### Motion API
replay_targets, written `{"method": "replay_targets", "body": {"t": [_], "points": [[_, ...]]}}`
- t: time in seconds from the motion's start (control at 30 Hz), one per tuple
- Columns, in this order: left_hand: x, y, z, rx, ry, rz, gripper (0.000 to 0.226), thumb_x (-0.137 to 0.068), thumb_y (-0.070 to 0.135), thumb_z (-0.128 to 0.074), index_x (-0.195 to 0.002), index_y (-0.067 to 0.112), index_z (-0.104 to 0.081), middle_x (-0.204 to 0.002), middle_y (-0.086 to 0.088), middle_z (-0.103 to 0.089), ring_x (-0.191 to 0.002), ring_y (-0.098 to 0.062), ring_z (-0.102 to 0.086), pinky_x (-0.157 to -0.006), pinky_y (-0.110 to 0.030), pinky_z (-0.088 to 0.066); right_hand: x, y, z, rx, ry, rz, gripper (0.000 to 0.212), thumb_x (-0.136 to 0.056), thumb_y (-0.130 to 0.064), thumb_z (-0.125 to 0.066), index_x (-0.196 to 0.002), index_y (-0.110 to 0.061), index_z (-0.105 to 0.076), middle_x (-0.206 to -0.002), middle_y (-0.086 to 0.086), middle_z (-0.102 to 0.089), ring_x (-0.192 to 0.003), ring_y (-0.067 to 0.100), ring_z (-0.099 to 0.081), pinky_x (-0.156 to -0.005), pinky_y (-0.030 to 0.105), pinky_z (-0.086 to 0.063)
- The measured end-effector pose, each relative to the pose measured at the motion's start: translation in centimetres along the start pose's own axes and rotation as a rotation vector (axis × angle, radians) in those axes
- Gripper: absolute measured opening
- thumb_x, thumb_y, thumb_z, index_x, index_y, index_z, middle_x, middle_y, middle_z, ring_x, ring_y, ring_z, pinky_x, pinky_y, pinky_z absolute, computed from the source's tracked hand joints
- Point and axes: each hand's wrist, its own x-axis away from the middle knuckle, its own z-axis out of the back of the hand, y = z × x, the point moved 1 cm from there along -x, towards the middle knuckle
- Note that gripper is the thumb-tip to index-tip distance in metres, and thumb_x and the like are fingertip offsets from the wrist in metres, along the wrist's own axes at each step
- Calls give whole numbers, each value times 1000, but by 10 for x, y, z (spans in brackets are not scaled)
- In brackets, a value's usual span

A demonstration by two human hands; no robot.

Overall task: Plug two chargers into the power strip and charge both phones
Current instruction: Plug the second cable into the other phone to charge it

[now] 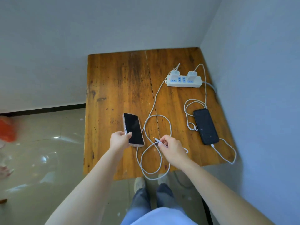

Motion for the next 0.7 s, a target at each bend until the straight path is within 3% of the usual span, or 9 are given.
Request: {"method": "replay_targets", "body": {"t": [0.07,0.13,0.27,0.37,0.5,0.7], "points": [[22,3,6,264,-63,158,25,-88,17,-67,-107,2,-62,-100,-19,-66,-91,-22,-66,-58,-24,-54,13,-9,15,-41,22,42,8,-94,-27,-53,-93,-23,-59,-76,-7,-61,-66,9,-58,-50,13,-40],[43,6,11,513,-133,273,20,-86,12,-67,-102,3,-58,-102,-16,-66,-88,-20,-67,-54,-24,-53,26,-19,28,-67,50,96,8,-93,-29,-55,-91,-24,-61,-78,-9,-63,-72,8,-60,-56,14,-42],[78,10,13,815,-243,347,34,-86,6,-65,-116,4,-49,-104,-20,-67,-81,-23,-68,-49,-25,-53,46,-30,41,-101,107,187,7,-91,-32,-57,-90,-29,-62,-77,-15,-64,-72,3,-62,-52,8,-44],[97,18,10,910,-273,346,38,-86,4,-65,-119,4,-47,-105,-22,-66,-81,-25,-68,-41,-23,-52,55,-34,45,-108,107,239,8,-91,-34,-57,-91,-31,-64,-77,-15,-65,-73,2,-62,-55,10,-48],[114,31,10,924,-289,323,34,-86,5,-66,-115,5,-47,-103,-22,-66,-85,-26,-69,-42,-23,-53,60,-41,48,-91,71,291,10,-91,-35,-56,-90,-31,-66,-72,-16,-64,-71,0,-61,-51,8,-45],[125,42,12,944,-298,264,36,-86,6,-67,-116,6,-47,-107,-22,-66,-92,-27,-70,-57,-24,-58,59,-58,55,-57,132,354,10,-92,-32,-55,-86,-31,-63,-65,-12,-60,-68,-4,-58,-42,5,-39]]}}
